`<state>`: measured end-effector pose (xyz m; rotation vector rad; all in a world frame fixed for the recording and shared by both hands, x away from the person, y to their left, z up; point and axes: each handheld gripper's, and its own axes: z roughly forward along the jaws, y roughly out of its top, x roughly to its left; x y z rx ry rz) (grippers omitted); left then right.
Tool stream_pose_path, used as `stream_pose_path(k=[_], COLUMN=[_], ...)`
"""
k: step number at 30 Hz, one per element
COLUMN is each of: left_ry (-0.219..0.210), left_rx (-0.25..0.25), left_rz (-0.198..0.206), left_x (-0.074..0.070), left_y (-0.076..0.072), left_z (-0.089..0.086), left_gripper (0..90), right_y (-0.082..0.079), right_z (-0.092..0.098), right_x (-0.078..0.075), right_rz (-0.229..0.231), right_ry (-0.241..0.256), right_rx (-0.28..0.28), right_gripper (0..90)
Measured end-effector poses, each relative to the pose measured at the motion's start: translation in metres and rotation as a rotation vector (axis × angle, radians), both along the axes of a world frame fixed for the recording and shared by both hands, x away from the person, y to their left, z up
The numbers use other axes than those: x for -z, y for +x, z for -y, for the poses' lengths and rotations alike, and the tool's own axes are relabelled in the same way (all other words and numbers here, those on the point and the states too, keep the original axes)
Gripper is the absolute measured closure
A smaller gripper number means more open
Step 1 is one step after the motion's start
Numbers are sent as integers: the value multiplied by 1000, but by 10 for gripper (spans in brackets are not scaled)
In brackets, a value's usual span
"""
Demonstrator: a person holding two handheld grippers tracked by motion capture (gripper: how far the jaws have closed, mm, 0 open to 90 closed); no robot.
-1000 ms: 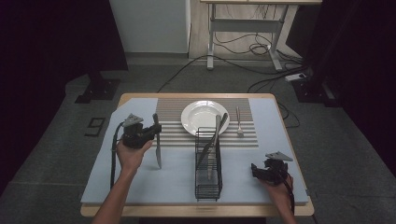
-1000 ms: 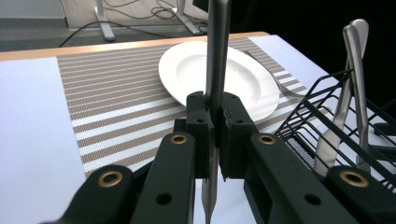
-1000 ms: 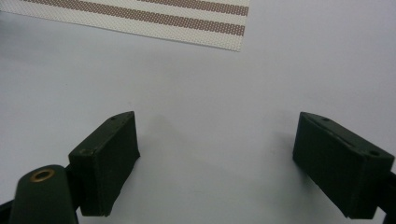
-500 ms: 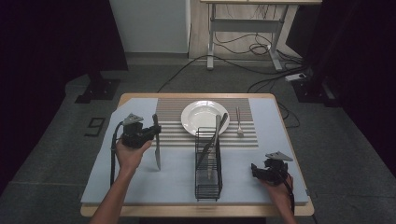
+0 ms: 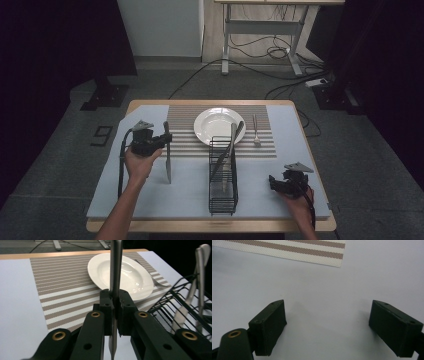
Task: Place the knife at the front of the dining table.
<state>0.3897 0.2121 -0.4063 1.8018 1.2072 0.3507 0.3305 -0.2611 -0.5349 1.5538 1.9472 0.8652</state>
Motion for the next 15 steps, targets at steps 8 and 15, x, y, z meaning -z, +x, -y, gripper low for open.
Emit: stream_pose_path(k=[8,15], left_ry=[37,32], left_rx=[-36,-78], left_rz=[-35,-90], left_x=[8,19], left_y=[20,41], left_z=[10,15], left_gripper=[832,831], right_y=[0,0], right_z=[0,0], right_x=[0,0], right_rz=[0,-1], right_ry=[0,0], right_rx=[0,-1], right_gripper=[136,135])
